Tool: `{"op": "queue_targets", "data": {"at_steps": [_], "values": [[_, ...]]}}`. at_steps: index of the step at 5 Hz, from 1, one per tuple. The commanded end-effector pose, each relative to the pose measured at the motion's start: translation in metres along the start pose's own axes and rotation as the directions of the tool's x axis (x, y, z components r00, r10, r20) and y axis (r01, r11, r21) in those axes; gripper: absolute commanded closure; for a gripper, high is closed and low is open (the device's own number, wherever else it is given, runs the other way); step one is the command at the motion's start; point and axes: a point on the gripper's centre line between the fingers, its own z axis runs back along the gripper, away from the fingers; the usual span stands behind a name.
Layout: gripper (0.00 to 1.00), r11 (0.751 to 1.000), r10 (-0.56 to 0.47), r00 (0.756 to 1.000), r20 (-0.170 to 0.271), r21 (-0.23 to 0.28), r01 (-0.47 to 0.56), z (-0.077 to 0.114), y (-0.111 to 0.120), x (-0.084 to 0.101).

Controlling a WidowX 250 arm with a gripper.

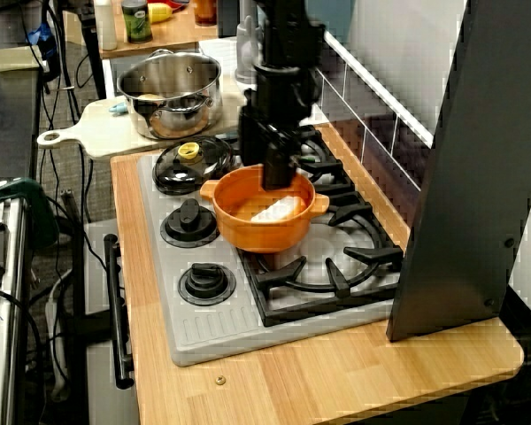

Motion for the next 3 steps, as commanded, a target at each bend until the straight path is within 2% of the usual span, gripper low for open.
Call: {"op": "queue_targets", "data": {"at_steps": [1,3], "values": [[0.0,1.0,-0.008,0.999,0.05,-0.009,0.008,0.0151,-0.003,0.0039],[0.0,1.0,0.001,0.999,0.038,-0.022,0.0,0.0151,0.0021,0.0088]]}}
